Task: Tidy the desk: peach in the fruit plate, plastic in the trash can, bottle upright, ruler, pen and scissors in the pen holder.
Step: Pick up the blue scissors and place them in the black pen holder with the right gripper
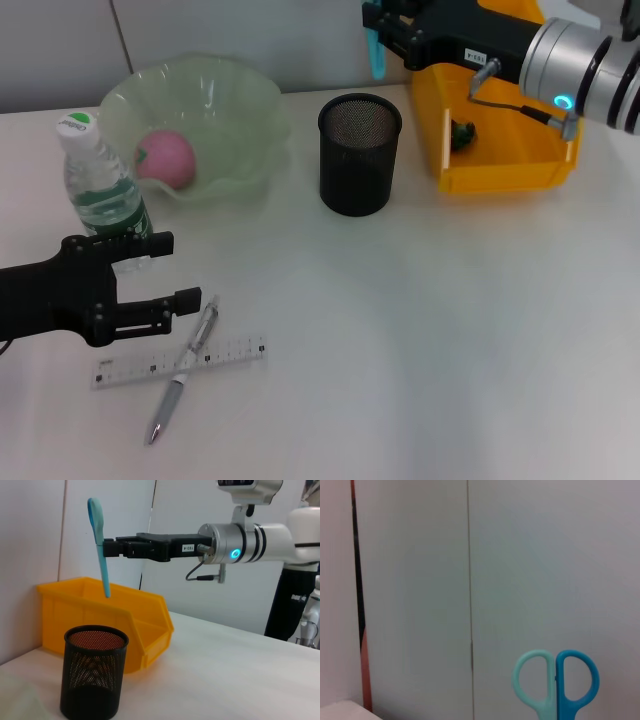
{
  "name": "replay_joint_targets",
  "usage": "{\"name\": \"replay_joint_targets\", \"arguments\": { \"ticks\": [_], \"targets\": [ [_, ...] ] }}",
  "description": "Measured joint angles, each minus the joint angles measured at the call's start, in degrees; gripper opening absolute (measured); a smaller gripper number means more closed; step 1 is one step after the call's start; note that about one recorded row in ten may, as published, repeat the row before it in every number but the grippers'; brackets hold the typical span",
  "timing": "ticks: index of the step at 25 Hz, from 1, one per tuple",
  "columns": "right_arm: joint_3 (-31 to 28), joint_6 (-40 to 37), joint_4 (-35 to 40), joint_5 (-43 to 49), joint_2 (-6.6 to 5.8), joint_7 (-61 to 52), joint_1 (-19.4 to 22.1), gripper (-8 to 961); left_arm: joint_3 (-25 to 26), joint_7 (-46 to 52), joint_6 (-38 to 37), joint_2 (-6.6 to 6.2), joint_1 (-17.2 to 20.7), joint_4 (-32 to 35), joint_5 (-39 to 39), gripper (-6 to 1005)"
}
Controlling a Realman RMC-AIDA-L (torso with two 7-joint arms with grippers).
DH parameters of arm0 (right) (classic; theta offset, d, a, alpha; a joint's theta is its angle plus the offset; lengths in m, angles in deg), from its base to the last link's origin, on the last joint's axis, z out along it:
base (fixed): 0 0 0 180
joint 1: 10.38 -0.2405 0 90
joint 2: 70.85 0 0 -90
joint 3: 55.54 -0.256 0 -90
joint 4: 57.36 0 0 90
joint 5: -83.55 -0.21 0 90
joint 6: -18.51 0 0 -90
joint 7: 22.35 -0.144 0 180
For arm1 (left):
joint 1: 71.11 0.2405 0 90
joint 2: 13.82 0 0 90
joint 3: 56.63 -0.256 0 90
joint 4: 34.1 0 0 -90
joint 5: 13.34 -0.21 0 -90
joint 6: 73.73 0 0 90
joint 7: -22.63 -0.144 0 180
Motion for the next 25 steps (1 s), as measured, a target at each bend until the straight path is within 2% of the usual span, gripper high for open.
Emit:
{"name": "replay_joint_targets", "arguments": {
  "ticks": [7, 11, 25],
  "targets": [
    [2.5, 0.2, -7.8, -10.8, 0.18, 12.2, -0.7, 208, 0.1, 0.0, 0.2, 0.00, -0.3, -0.1, -0.1, 814],
    [2.9, 0.1, -10.1, -13.7, 0.18, 16.0, -0.8, 207, 0.1, 0.6, 0.4, 0.00, -0.6, -0.1, -0.2, 814],
    [3.5, 0.2, -15.8, -14.4, 0.19, 20.7, -1.0, 202, 0.1, 2.2, 1.1, -0.07, -1.1, -0.1, 0.0, 814]
  ]
}}
